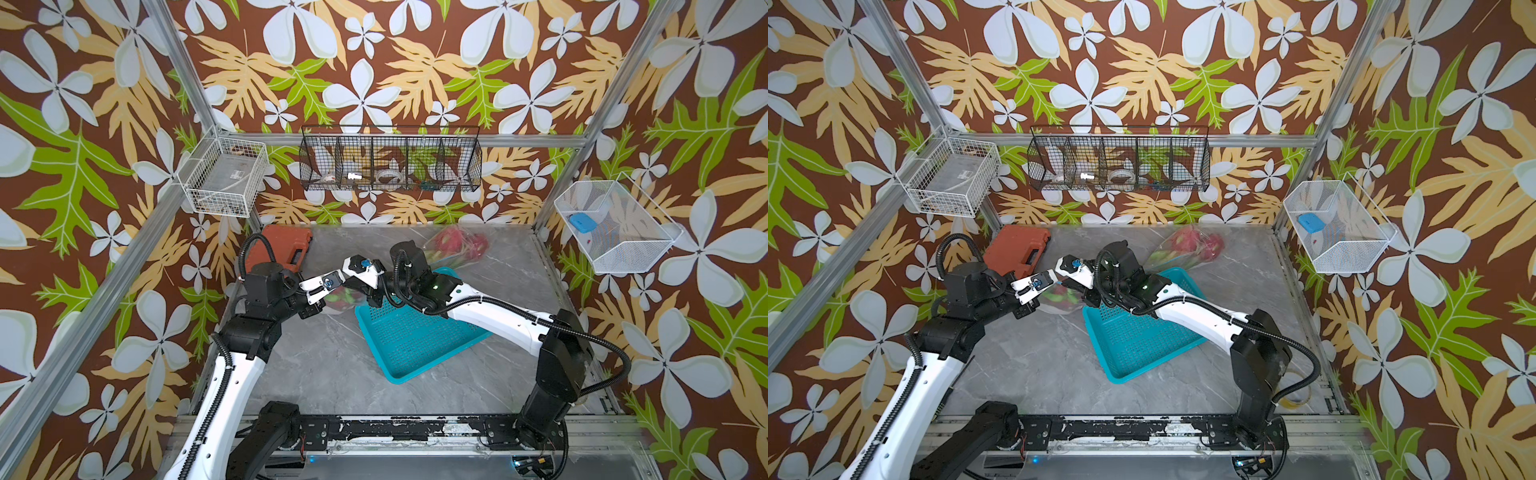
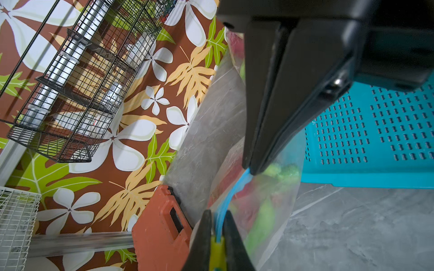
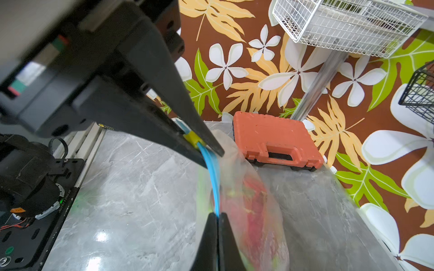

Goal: Open the zip-top bag and take out the dragon fruit
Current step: Adjust the basket at the center of the board.

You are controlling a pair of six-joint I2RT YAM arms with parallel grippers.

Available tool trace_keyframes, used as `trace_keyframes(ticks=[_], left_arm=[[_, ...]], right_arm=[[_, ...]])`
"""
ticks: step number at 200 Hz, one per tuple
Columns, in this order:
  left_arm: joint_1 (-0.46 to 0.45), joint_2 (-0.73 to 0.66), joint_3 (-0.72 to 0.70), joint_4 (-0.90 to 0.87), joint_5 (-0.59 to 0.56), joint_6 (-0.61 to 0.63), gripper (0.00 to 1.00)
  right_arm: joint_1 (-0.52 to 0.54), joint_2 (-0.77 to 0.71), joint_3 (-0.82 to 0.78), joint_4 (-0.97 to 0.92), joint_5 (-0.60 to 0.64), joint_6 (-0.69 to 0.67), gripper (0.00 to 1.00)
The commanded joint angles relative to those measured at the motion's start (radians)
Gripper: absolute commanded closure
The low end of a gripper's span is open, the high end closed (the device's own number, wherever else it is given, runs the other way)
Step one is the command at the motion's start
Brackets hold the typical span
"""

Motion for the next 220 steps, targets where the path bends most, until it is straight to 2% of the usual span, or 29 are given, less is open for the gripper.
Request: trace_keyframes(ticks=[1,51,54,65,72,79,99,166,178,204,220], left_arm=[[-0.001,-0.008,0.015,-0.027,0.012,0.006,1.0],[0.004,-0.009,0.019,-0.027,0.001,-0.005,1.0],[0.006,-0.009,0.021,-0.027,0.003,-0.007,1.0],[0.007,-0.011,0.034,-0.03,0.016,-0.022,1.0],[0.008,-0.014,0.046,-0.042,0.027,-0.022,1.0],[0.007,-0.013,0.059,-0.056,0.036,-0.022,1.0],[0.007,-0.015,0.09,-0.083,0.052,-0.028,1.0],[0.007,-0.026,0.093,-0.126,0.044,-0.004,1.0],[0.007,-0.028,0.091,-0.124,0.046,-0.004,1.0],[0.008,-0.03,0.089,-0.124,0.047,-0.008,1.0],[0.007,-0.035,0.081,-0.121,0.044,-0.014,1.0]], right_arm=[[0.002,-0.003,-0.001,0.053,0.03,0.02,1.0],[0.001,-0.036,-0.037,0.072,-0.001,0.026,1.0],[0.001,-0.04,-0.042,0.072,-0.002,0.02,0.95],[0.001,-0.051,-0.061,0.076,-0.029,0.003,0.66],[0.001,-0.054,-0.073,0.084,-0.036,-0.005,0.56],[0.001,-0.055,-0.08,0.084,-0.042,-0.017,0.51],[0.001,-0.036,-0.054,0.053,-0.042,-0.041,0.5],[0.001,0.023,0.068,-0.061,-0.118,-0.078,0.56],[0.001,0.035,0.095,-0.108,-0.133,-0.095,0.66],[0.001,0.068,0.147,-0.178,-0.137,-0.099,1.0],[0.001,0.063,0.138,-0.148,-0.102,-0.074,1.0]])
